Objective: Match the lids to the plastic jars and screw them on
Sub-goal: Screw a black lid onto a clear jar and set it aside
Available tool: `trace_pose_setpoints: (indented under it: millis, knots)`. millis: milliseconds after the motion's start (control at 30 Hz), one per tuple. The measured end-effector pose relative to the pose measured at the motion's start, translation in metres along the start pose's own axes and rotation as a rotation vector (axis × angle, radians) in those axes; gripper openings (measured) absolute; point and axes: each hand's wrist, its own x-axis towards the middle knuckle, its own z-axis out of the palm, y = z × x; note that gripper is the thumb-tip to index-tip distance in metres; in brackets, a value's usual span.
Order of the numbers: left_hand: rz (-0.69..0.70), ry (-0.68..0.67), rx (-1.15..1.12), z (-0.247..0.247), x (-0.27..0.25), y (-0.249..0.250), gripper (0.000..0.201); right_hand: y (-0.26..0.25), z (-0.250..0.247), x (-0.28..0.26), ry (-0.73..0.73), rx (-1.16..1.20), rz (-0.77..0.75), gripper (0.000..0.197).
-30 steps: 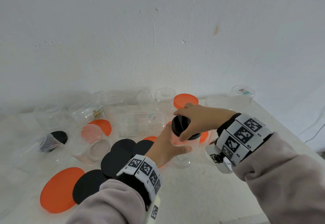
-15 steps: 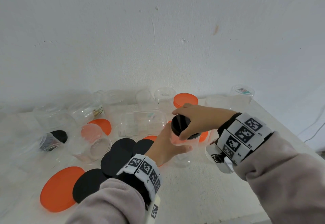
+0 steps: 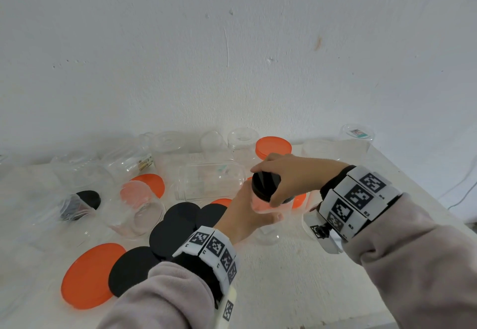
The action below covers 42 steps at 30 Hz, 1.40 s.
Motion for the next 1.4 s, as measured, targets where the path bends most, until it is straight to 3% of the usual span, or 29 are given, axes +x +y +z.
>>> trace_pose_setpoints:
  millis: [100, 267, 433, 600, 767, 900, 1067, 1233, 1400]
  knots:
    - [0.034, -0.018, 0.004, -0.001, 0.0, 0.0, 0.069, -0.001, 0.001, 0.002, 0.072, -0.018, 0.022, 0.067]
    - [0.035, -0.04, 0.041, -0.004, -0.001, 0.004, 0.056, -0.005, 0.004, 0.007, 0.114, -0.094, 0.108, 0.078]
    - [-0.003, -0.001, 0.02, 0.0, -0.002, 0.001, 0.082, -0.006, -0.004, 0.003, -0.018, -0.048, 0.051, 0.083]
    - [0.011, -0.014, 0.007, -0.001, -0.001, -0.002, 0.07, -0.003, 0.002, 0.002, 0.073, -0.02, 0.067, 0.063]
    - [0.033, -0.028, 0.0, -0.002, -0.001, 0.0, 0.063, -0.001, 0.008, 0.004, 0.119, -0.021, 0.114, 0.08]
    - [0.012, -0.019, 0.006, -0.001, -0.001, -0.001, 0.082, 0.0, 0.003, 0.003, 0.03, 0.019, 0.044, 0.085]
    - [0.019, -0.041, 0.019, -0.002, 0.001, -0.003, 0.069, 0.002, 0.009, 0.004, 0.164, 0.017, 0.056, 0.059]
    - [-0.014, -0.015, -0.022, -0.002, -0.001, -0.004, 0.07, 0.001, 0.026, 0.005, 0.321, -0.057, 0.173, 0.076]
    - [-0.008, -0.043, -0.044, -0.002, 0.0, -0.004, 0.071, 0.001, 0.014, -0.001, 0.112, 0.111, 0.054, 0.088]
